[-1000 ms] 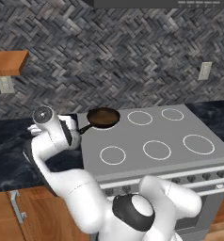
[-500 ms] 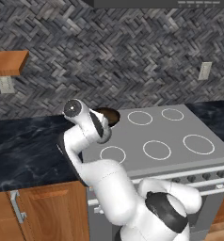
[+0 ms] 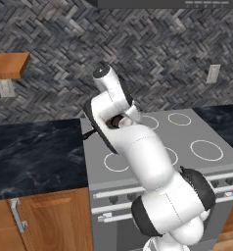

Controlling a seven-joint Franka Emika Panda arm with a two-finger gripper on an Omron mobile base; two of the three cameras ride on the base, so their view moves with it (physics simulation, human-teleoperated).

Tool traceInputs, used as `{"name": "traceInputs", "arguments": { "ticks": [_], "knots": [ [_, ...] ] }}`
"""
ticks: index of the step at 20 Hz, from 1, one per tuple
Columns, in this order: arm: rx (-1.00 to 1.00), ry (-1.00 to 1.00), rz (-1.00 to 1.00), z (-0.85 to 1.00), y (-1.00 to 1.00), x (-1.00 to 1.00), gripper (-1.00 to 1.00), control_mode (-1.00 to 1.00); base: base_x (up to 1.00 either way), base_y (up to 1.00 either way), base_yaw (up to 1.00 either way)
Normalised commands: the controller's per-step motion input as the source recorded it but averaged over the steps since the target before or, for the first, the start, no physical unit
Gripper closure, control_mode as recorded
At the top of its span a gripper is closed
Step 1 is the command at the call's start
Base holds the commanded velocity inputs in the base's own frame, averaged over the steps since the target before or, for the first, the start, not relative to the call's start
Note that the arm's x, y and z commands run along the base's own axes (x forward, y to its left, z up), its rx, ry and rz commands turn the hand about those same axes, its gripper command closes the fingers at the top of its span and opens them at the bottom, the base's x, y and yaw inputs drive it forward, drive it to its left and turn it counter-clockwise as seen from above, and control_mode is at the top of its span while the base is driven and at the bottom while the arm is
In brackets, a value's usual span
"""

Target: Pick the kettle from the counter and place it on a stove burner. Then turn the burner on.

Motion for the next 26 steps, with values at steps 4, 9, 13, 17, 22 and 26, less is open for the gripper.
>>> {"name": "traceInputs", "arguments": {
  "ticks": [4,9,13,17,22,26],
  "knots": [
    [0.2,0.15,-0.57,0.05,-1.0,0.0,1.0,-1.0,0.0,0.0,0.0],
    [0.1,-0.03,-0.41,0.0,-1.0,-0.01,1.0,-1.0,0.0,0.0,0.0],
    [0.03,-0.3,-0.1,-0.04,-1.0,-0.17,1.0,-1.0,0.0,0.0,0.0],
    [0.0,-0.09,0.06,-0.05,-0.31,0.0,1.0,-1.0,0.0,0.0,0.0],
    [0.01,-0.19,0.29,-0.07,-0.62,-0.07,1.0,-1.0,0.0,0.0,0.0],
    [0.11,-0.09,0.42,0.0,-1.0,-0.09,1.0,-1.0,0.0,0.0,0.0]
  ]
}}
